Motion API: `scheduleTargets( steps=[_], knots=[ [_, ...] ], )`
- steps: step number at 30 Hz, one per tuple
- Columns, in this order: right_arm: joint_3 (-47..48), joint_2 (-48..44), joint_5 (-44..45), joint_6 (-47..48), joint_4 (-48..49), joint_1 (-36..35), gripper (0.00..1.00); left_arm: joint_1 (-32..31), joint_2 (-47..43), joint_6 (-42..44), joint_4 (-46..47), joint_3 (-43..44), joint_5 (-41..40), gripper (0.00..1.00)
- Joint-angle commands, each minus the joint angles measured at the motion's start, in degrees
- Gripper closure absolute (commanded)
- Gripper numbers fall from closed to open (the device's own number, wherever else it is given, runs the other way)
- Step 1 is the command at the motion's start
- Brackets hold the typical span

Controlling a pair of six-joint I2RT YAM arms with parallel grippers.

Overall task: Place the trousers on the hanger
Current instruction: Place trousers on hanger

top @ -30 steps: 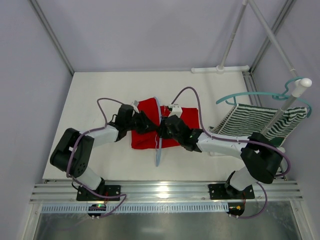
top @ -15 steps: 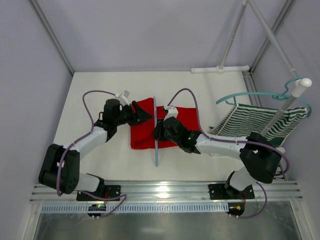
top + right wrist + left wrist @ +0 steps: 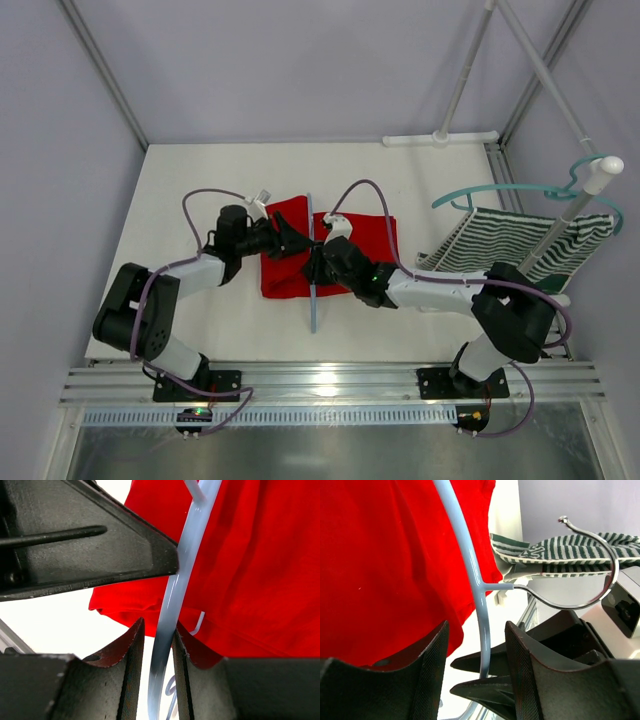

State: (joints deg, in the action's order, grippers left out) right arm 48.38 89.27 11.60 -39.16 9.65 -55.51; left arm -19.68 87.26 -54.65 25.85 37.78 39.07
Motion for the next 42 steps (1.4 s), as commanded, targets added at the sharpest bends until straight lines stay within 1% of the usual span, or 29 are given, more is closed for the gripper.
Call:
scheduleTargets(
  steps=[1,9,13,14,16,17,19,20,21,22,24,25,26,29,34,38,42],
  knots=[
    [2.2,0.6,0.0,0.2,2.7,-0.8,0.69,-0.5,1.1,-1.8,8.0,-0.2,2.9,0.51],
    [2.9,1.3,0.0,0.2,2.7,-1.4,0.69,-1.7,3.3,-2.0,8.5,0.6,2.7,0.52],
    [2.8,1.3,0.0,0.3,2.7,-1.4,0.69,-2.0,5.0,-2.7,8.9,1.3,2.9,0.58],
    [2.8,1.3,-0.1,0.3,2.7,-1.5,0.69,-2.0,5.8,-3.2,9.4,1.4,3.1,0.64],
    [2.7,1.1,-0.1,0.6,2.7,-1.5,0.69,-2.0,6.2,-4.1,10.7,1.7,3.5,0.70],
    [2.6,0.9,-0.1,0.7,2.3,-1.5,0.69,-2.0,6.3,-4.5,10.7,1.8,3.4,0.79],
    [2.5,0.2,0.4,1.4,0.6,-1.4,0.69,-2.1,6.3,-4.6,8.5,2.2,3.0,0.87],
    [2.0,-0.2,0.7,1.6,-0.2,-1.4,0.64,-2.0,6.3,-4.2,7.9,2.4,2.7,0.96],
    [1.3,-2.0,1.4,2.1,-0.4,-1.5,0.62,-2.0,6.3,-4.2,7.6,2.4,2.3,1.00],
    [0.6,-3.1,1.7,2.5,-0.9,-1.4,0.56,-2.0,6.3,-4.2,6.9,2.4,2.3,1.00],
    [-0.7,-5.2,2.0,3.6,-2.2,-1.1,0.48,-2.0,6.0,-3.8,5.9,2.4,2.1,1.00],
    [-0.8,-7.2,2.1,4.2,-4.3,-0.9,0.45,-2.0,5.8,-3.5,5.3,2.4,1.7,1.00],
    [-0.8,-8.1,2.0,4.5,-5.1,-0.7,0.38,-1.9,5.6,-3.4,4.0,2.5,1.5,1.00],
    [-0.9,-10.7,1.3,4.3,-7.6,1.5,0.32,-1.6,5.1,-3.4,3.7,1.8,0.2,1.00],
    [-1.4,-11.0,-2.5,2.1,-7.2,7.5,0.33,-1.1,4.3,-4.6,3.5,1.3,-0.7,1.00],
    [0.9,-7.3,-5.6,0.1,-7.1,10.0,0.35,-1.1,4.0,-4.5,2.5,1.3,-1.3,1.00],
    [2.2,-4.1,-5.8,-2.6,-6.3,11.1,0.39,-0.7,3.6,-4.0,1.2,1.0,-1.8,1.00]
  ],
)
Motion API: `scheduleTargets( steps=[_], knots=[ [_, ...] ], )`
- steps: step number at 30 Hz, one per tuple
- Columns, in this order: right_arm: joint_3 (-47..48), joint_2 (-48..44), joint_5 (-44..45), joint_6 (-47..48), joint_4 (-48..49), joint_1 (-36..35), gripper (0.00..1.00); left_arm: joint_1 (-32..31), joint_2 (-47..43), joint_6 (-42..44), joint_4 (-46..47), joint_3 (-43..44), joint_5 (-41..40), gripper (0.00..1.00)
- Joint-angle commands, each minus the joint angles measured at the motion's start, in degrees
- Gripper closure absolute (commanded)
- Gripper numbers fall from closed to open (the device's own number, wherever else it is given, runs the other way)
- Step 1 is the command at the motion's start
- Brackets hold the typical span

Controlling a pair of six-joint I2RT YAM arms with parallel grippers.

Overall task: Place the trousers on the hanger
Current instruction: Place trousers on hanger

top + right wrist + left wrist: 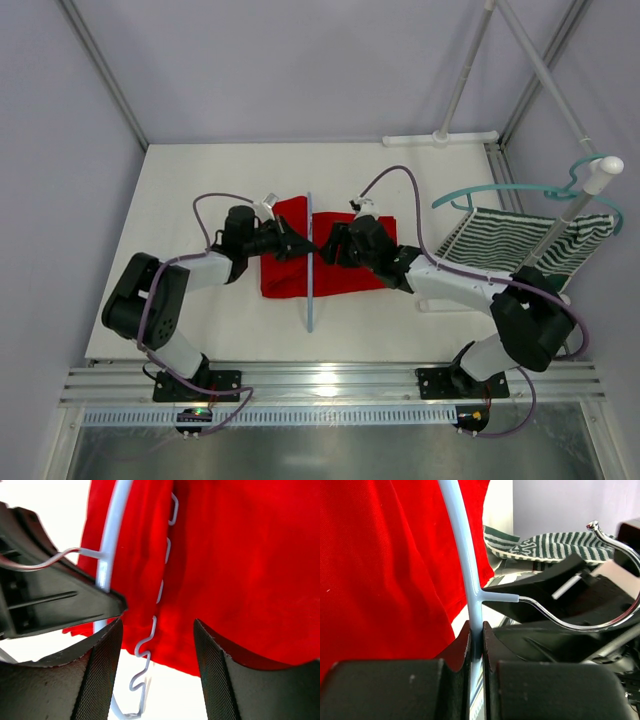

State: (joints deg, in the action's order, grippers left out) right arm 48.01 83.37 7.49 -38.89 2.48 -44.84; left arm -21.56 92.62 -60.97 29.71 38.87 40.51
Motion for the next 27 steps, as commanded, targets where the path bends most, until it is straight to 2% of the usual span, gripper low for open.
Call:
scheduleTargets(
  steps=[1,9,20,22,23,25,26,27],
  knots=[
    [2.7,2.2,-1.9,-3.4,1.6,0.6,0.39,1.3,-1.9,2.4,-3.0,-0.3,-3.5,1.00],
    [4.7,7.9,-2.5,-8.6,6.1,0.6,0.39,1.5,-2.7,3.5,-4.6,-0.3,-4.5,1.00],
    [5.1,14.9,-5.3,-9.7,13.0,0.9,0.40,1.6,-3.2,5.7,-8.4,1.1,-5.0,1.00],
    [4.4,15.1,-5.6,-9.5,14.7,1.0,0.48,2.0,-3.4,6.6,-11.0,1.6,-5.6,1.00],
    [4.0,15.1,-5.6,-9.5,14.8,1.2,0.70,2.3,-3.7,7.1,-12.4,1.9,-6.8,1.00],
    [2.6,13.8,-4.8,-9.3,13.3,1.3,0.90,3.6,-4.0,8.5,-18.9,3.2,-9.0,1.00],
    [1.7,13.0,-4.0,-9.0,12.3,1.3,0.96,4.2,-4.8,9.5,-20.4,3.4,-10.6,1.00],
    [0.6,11.0,-2.2,-9.1,11.0,1.3,0.96,5.3,-5.3,9.8,-21.6,3.5,-11.5,1.00]
  ],
)
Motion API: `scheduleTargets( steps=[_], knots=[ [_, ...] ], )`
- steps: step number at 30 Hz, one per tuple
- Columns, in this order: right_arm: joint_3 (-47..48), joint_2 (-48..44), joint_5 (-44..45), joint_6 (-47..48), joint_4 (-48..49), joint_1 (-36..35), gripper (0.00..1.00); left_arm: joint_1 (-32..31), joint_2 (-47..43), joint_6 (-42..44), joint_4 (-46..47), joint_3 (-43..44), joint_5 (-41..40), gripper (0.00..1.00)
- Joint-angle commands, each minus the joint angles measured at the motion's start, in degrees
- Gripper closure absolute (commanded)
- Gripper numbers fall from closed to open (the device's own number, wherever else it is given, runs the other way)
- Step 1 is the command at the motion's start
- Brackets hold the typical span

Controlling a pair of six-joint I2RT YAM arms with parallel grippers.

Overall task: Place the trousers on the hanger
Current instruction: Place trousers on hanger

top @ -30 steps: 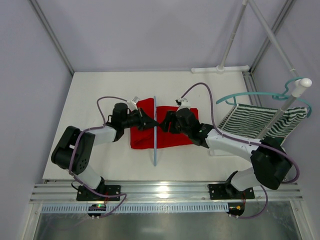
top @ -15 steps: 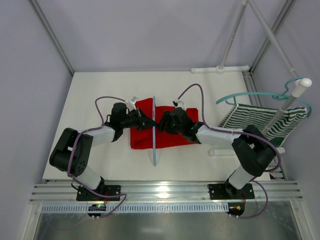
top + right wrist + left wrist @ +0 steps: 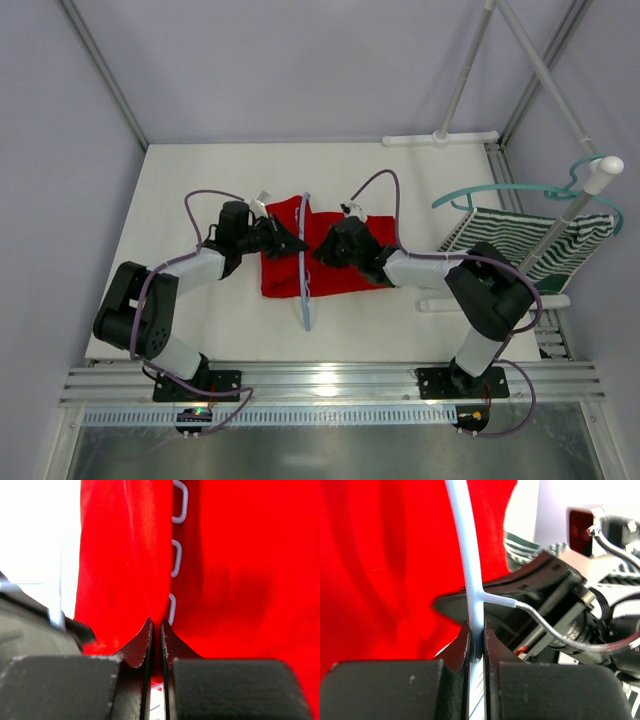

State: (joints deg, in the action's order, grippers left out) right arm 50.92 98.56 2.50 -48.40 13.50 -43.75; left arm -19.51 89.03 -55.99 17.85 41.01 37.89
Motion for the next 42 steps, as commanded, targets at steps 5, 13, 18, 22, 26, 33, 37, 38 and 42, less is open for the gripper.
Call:
scheduleTargets(
  steps=[5,13,18,22,26,33,37,38,42],
  knots=[
    [-13.0,-9.9,8.1,-1.7,-1.6,-1.0,0.96,4.5,-4.9,11.2,-26.5,5.4,-21.7,1.00],
    [-18.6,-17.7,20.4,-6.3,-10.7,-4.0,0.96,6.8,-7.2,14.1,-31.8,3.5,-29.2,1.00],
    [-19.4,-21.0,19.2,-3.7,-9.6,-4.9,0.96,7.6,-6.5,13.8,-26.8,0.8,-25.6,0.96],
    [-19.2,-20.6,13.1,0.9,-3.3,-4.9,0.64,7.6,-6.1,11.3,-15.9,-2.7,-15.6,0.78],
    [-16.5,-18.1,12.1,2.7,-3.7,-4.6,0.53,7.6,-4.4,8.2,-7.1,-5.3,-10.4,0.70],
    [-15.1,-14.1,11.9,2.9,-2.0,-3.6,0.45,7.6,-0.9,4.7,0.2,-7.2,-8.1,0.63],
    [-15.1,-13.1,10.7,3.1,-0.3,-2.1,0.43,7.6,1.0,2.4,6.7,-8.2,-6.4,0.62],
    [-15.0,-13.0,10.2,3.2,0.0,-1.9,0.40,7.6,1.7,1.7,7.3,-8.2,-6.0,0.64],
    [-13.7,-13.1,7.7,4.5,0.2,1.3,0.32,7.6,2.9,1.1,7.1,-7.4,-5.9,0.90]
  ],
)
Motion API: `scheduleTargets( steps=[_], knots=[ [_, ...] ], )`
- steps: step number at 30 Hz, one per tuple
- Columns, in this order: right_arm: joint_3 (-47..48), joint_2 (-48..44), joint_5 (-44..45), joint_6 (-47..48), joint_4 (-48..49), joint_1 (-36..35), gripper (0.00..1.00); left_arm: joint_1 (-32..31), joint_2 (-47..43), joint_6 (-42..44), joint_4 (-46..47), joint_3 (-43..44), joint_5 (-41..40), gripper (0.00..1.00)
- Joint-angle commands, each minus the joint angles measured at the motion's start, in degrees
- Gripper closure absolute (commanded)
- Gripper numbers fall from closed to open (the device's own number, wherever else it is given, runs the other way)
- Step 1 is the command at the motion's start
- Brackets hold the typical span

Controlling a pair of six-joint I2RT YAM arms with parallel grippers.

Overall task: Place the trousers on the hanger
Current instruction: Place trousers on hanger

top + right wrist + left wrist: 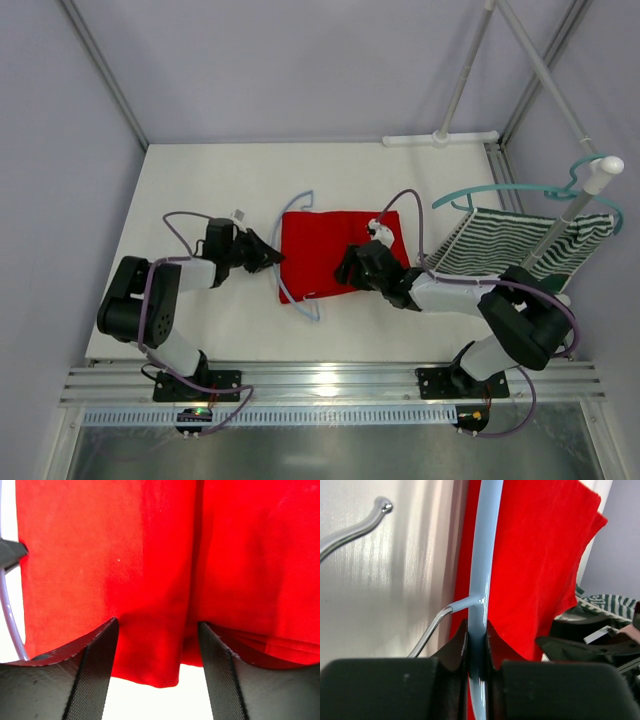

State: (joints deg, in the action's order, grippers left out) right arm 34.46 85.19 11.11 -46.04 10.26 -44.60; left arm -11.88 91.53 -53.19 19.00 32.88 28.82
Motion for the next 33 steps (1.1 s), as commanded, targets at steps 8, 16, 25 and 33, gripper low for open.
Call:
scheduleTargets(
  steps=[8,16,25,33],
  knots=[
    [10.3,0.3,-2.2,5.0,-2.9,4.6,0.30,5.0,-1.1,5.3,-7.4,6.1,2.6,1.00],
    [18.3,0.2,-2.7,5.7,-14.1,4.3,0.30,14.0,2.1,10.5,-14.8,18.1,3.5,1.00],
    [27.0,7.2,-2.2,7.5,-14.7,3.0,0.29,13.9,8.6,11.6,-15.1,21.8,12.0,1.00],
    [33.2,18.9,-4.3,7.4,-10.6,5.9,0.28,13.6,8.1,12.9,-14.8,17.8,8.1,1.00]
  ],
)
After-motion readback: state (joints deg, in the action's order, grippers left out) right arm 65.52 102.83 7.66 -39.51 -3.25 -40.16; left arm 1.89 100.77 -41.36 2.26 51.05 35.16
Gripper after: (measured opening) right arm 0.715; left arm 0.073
